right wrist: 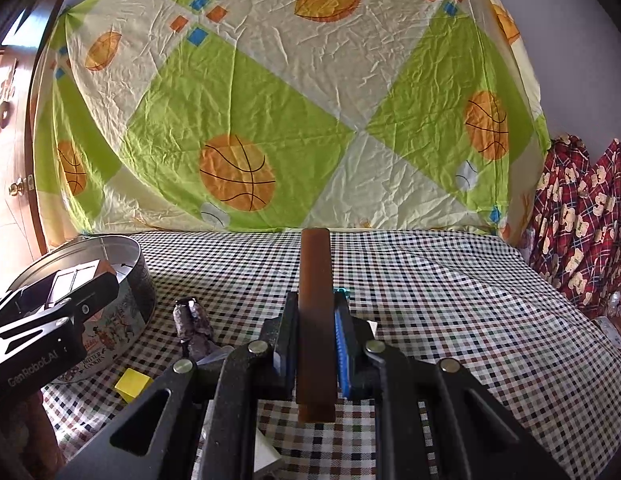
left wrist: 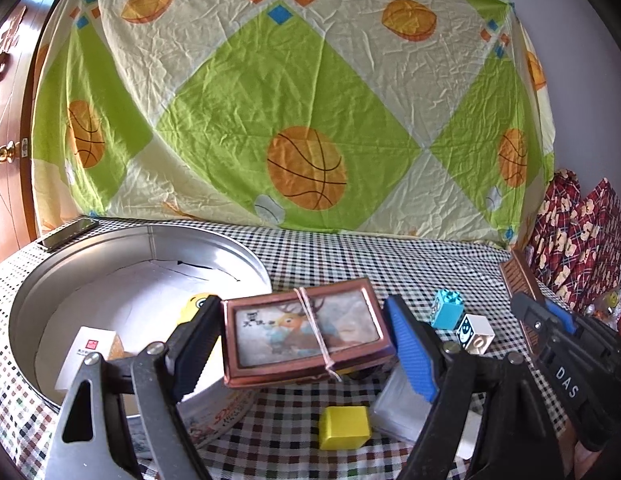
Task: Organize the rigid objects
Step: 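Carry the framed picture with the left tool over the tin while the right tool carries the brown bar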
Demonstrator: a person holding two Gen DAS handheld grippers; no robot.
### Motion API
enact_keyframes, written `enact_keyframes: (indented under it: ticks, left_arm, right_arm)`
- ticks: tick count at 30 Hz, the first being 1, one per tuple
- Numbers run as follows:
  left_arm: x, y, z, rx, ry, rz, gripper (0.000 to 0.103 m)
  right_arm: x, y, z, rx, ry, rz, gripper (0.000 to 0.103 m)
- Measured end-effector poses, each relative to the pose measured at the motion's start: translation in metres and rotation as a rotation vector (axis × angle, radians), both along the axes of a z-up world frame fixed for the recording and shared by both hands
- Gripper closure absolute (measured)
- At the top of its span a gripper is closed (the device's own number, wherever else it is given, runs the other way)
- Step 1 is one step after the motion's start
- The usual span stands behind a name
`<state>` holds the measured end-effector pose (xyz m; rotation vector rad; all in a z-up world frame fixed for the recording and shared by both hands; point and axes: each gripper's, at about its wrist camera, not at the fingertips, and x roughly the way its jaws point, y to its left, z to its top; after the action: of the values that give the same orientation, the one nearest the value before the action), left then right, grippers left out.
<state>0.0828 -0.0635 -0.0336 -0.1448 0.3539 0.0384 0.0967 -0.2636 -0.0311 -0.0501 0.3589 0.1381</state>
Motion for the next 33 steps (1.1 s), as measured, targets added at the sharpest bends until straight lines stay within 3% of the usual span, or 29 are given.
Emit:
enact_keyframes:
  ticks: [33]
  left_arm:
    - [-0.017,0.048,0.006,0.012,-0.068,0.105,0.021]
  right_arm:
    - [-0.012,0.038,0.002,-0.003,-0.030,0.095,0.086]
